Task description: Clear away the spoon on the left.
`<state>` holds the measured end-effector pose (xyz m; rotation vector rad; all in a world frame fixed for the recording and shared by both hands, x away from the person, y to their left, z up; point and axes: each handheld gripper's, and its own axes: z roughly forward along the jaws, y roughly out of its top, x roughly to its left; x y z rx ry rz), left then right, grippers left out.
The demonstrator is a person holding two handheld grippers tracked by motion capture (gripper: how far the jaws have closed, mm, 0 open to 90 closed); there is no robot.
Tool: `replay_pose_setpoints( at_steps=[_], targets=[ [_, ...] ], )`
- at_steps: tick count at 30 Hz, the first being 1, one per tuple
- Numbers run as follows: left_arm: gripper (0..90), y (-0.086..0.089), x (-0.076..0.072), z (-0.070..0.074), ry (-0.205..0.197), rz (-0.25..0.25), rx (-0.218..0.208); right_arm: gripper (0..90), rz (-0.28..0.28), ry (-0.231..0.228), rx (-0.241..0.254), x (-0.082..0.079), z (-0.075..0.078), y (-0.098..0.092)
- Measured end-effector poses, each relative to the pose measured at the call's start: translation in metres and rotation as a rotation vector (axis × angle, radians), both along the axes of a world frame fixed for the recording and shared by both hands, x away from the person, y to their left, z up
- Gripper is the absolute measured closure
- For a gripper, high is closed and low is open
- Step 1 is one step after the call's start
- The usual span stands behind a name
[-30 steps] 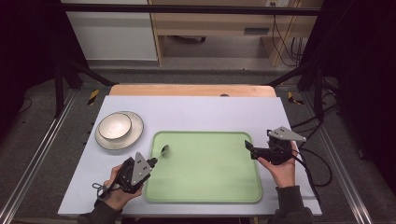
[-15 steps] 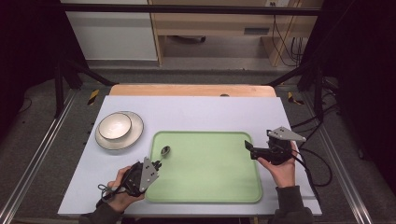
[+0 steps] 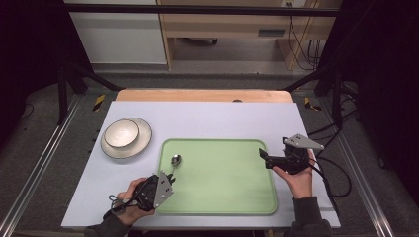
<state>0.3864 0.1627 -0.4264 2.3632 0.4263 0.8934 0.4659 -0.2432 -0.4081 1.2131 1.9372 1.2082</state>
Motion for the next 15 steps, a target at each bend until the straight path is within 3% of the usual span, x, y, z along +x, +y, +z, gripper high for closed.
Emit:
replay_pose_setpoints(
  at_steps=[15],
  targets=[
    [69.6, -0.0043, 0.0006, -0.0052, 0.031, -0.030, 0.039, 6.0, 0.007, 0.006, -0.002, 0.0002, -0.0002, 0.0001]
  ],
)
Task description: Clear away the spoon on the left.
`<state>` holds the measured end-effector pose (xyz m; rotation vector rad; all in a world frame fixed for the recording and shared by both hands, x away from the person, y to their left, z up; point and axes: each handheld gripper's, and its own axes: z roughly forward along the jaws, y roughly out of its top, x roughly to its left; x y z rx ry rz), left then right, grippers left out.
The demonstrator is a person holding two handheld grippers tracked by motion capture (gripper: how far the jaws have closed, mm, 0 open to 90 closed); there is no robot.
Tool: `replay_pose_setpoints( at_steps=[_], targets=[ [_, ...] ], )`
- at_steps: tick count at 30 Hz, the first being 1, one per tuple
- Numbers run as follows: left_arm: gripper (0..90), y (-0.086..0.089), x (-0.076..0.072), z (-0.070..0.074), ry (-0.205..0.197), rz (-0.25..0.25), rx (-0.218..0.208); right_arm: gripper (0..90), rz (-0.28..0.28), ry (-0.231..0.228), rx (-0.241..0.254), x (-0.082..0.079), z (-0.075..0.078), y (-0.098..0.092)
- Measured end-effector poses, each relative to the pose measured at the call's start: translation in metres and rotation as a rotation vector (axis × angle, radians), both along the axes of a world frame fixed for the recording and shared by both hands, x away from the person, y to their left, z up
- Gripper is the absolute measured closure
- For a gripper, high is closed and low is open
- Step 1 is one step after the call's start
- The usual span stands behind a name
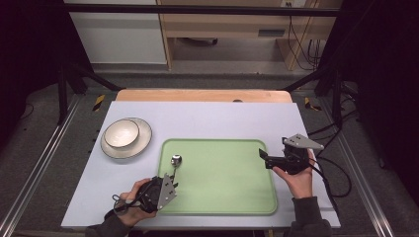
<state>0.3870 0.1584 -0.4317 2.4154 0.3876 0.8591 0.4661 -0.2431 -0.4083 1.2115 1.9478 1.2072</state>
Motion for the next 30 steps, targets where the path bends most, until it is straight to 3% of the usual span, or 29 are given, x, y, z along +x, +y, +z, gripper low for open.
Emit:
replay_pose_setpoints(
  at_steps=[11, 30],
  targets=[
    [58.9, -0.0014, 0.0023, -0.0030, 0.008, -0.006, 0.035, 6.0, 0.002, 0.004, -0.001, 0.0001, -0.0001, 0.0001],
    [28.1, -0.0032, 0.0082, -0.0073, 0.038, 0.020, 0.053, 6.0, 0.005, 0.008, -0.001, 0.0004, -0.0003, 0.0004]
  ],
)
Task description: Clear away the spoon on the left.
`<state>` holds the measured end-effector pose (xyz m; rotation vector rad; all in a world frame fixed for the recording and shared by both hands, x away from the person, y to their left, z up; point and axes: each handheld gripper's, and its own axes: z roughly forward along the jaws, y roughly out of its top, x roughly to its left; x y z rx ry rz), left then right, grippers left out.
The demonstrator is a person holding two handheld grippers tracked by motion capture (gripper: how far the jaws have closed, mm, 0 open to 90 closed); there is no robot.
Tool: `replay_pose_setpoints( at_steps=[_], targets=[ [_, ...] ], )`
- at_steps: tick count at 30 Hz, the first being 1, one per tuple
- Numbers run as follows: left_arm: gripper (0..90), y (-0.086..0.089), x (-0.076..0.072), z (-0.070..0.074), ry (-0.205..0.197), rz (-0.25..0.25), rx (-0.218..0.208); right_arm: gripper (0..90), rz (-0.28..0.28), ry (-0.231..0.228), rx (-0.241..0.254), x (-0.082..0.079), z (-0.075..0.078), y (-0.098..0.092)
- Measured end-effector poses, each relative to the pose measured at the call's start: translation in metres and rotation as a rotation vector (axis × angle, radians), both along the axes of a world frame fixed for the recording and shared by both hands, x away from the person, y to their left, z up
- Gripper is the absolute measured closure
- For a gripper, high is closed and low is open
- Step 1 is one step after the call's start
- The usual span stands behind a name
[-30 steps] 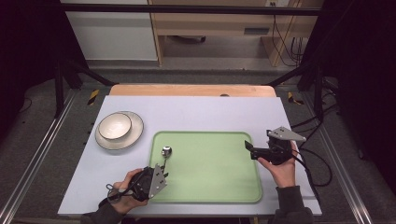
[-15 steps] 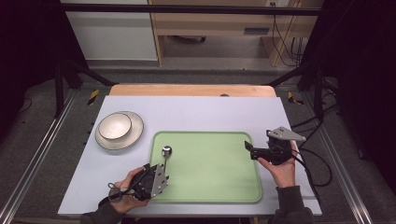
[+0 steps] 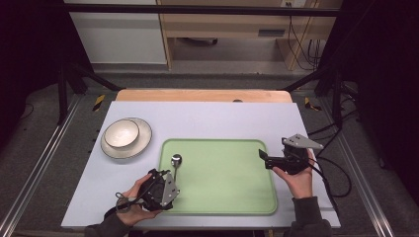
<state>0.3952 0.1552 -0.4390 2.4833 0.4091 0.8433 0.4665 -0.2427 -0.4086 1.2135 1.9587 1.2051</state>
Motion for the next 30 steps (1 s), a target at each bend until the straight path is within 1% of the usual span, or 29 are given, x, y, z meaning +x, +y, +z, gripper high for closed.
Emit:
replay_pose_setpoints(
  at_steps=[4, 6, 7, 9, 11, 14, 15, 16, 23, 26, 30],
  targets=[
    [23.2, -0.0007, 0.0010, -0.0017, 0.010, 0.006, 0.009, 5.9, 0.001, 0.002, -0.005, 0.0002, -0.0003, 0.0001],
    [21.0, -0.0009, 0.0017, -0.0020, 0.016, 0.006, 0.025, 5.9, 0.001, 0.003, -0.006, 0.0003, -0.0003, 0.0001],
    [19.9, -0.0014, 0.0018, -0.0030, 0.018, 0.007, 0.024, 5.9, 0.001, 0.004, -0.006, 0.0003, -0.0003, 0.0000],
    [17.4, -0.0023, 0.0022, -0.0039, 0.028, 0.010, 0.036, 5.8, 0.002, 0.004, -0.005, 0.0003, -0.0003, 0.0000],
    [13.6, -0.0031, 0.0029, -0.0047, 0.038, 0.014, 0.037, 5.8, 0.002, 0.005, -0.006, 0.0003, -0.0003, 0.0000],
    [11.1, -0.0035, 0.0031, -0.0053, 0.044, 0.014, 0.042, 5.8, 0.003, 0.005, -0.006, 0.0003, -0.0002, 0.0000],
    [10.2, -0.0034, 0.0032, -0.0046, 0.050, 0.010, 0.050, 5.8, 0.002, 0.004, -0.005, 0.0003, -0.0002, 0.0000],
    [9.7, -0.0038, 0.0029, -0.0049, 0.055, 0.011, 0.042, 5.7, 0.003, 0.005, -0.006, 0.0003, -0.0002, -0.0001],
    [6.9, -0.0043, 0.0028, -0.0049, 0.069, 0.005, 0.049, 5.3, 0.001, 0.006, -0.004, 0.0004, -0.0002, -0.0002],
    [6.2, -0.0049, 0.0024, -0.0055, 0.081, -0.002, 0.046, 5.3, 0.000, 0.006, -0.005, 0.0005, -0.0001, -0.0004],
    [4.8, -0.0064, 0.0021, -0.0073, 0.097, -0.011, 0.051, 5.3, 0.002, 0.006, -0.005, 0.0005, -0.0002, -0.0003]
  ],
)
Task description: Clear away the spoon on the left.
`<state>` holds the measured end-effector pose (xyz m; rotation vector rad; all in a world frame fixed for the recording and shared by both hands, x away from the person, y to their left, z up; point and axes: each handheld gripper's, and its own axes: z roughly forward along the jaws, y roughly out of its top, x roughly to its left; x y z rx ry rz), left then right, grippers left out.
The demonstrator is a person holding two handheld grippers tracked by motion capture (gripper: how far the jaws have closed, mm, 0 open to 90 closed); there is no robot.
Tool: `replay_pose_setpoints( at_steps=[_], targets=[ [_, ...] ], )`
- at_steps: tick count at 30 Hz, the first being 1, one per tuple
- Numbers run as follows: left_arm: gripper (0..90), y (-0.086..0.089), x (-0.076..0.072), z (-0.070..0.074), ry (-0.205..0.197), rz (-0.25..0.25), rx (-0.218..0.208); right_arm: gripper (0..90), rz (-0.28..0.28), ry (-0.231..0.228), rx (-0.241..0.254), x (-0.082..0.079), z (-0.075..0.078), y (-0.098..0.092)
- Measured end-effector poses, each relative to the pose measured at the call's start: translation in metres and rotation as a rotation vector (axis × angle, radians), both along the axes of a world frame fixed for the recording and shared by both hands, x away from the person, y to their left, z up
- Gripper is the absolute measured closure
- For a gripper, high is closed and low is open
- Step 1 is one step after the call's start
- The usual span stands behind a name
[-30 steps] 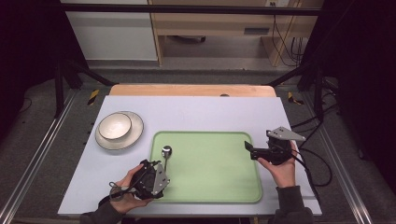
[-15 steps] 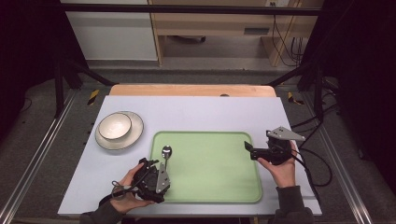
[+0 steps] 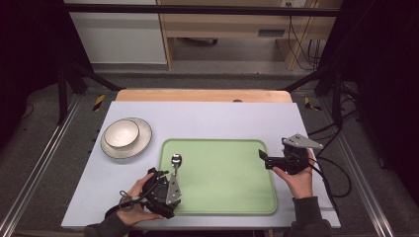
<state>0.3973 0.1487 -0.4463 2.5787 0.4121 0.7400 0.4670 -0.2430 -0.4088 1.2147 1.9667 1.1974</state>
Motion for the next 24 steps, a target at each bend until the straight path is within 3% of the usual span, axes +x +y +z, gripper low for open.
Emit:
replay_pose_setpoints(
  at_steps=[5, 12, 19, 24],
  targets=[
    [4.4, 0.0001, 0.0005, 0.0001, 0.009, -0.002, 0.012, 5.1, 0.000, 0.001, 0.005, -0.0003, 0.0004, -0.0001],
    [4.0, 0.0003, -0.0006, 0.0021, 0.019, -0.004, -0.009, 4.4, 0.001, 0.004, -0.002, -0.0001, 0.0002, -0.0001],
    [4.1, 0.0040, -0.0008, 0.0083, 0.022, 0.003, -0.060, 4.4, -0.001, 0.001, -0.001, -0.0006, 0.0010, -0.0006],
    [4.3, 0.0059, 0.0004, 0.0088, 0.021, 0.012, -0.063, 4.4, -0.003, 0.001, 0.002, -0.0004, 0.0008, -0.0001]
  ],
)
